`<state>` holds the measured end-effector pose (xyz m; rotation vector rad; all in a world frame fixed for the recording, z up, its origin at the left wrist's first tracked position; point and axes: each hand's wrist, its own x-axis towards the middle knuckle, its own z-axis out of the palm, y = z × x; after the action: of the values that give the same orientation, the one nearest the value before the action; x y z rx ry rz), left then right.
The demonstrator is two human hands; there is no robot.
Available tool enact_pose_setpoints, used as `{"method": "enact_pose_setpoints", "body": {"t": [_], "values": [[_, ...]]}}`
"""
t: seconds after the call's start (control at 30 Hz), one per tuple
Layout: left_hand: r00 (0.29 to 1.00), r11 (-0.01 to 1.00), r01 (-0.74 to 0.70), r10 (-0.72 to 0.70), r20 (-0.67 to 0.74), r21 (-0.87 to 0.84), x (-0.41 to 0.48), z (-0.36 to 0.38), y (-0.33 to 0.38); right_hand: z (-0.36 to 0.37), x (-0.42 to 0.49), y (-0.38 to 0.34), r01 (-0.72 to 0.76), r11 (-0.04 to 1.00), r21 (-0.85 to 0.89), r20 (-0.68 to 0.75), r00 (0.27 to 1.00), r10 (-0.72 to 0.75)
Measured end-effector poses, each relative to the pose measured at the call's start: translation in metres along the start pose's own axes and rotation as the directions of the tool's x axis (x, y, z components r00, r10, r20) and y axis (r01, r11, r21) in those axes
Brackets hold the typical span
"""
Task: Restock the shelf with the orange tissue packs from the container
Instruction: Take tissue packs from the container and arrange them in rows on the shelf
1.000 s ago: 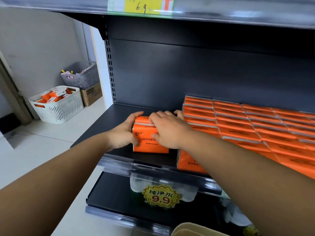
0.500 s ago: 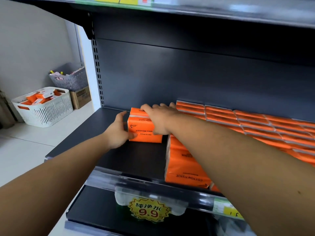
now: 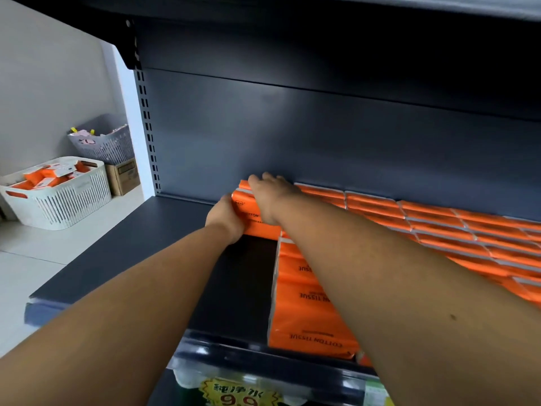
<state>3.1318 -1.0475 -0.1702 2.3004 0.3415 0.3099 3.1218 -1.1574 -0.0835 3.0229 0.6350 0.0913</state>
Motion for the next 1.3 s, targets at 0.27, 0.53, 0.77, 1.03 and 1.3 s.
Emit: {"method": "enact_pose_setpoints", "body": {"t": [0.27, 0.53, 0.77, 1.03, 1.3], "values": [[0.986, 0.979, 0.158, -0.149, -0.079, 0.128, 0.017, 0.01, 0.022, 0.002, 0.006, 0.008, -0.124, 0.982, -0.146, -0.057, 0.992, 0.116], [0.99, 0.989, 0.076, -0.059, 0.128, -0.125, 0.01, 0.002, 0.008, 0.005, 0.004, 0.01, -0.17, 0.963, -0.207, -0.036, 0.985, 0.166], [0.993, 0.971, -0.002, -0.025, 0.112, 0.24, -0.01, -0.025, 0.027, -0.005, -0.014, 0.015, -0.14, 0.989, -0.041, -0.148, 0.98, 0.133], [0.982, 0.746, -0.187, 0.159, 0.103, 0.639, -0.071, -0.082, 0.055, -0.032, -0.079, 0.021, -0.046, 0.99, -0.133, -0.179, 0.984, 0.021], [0.947, 0.677, -0.32, 0.235, 0.218, 0.662, -0.172, -0.107, 0.083, -0.05, -0.18, 0.014, -0.037, 0.992, -0.122, -0.172, 0.985, 0.016]]}}
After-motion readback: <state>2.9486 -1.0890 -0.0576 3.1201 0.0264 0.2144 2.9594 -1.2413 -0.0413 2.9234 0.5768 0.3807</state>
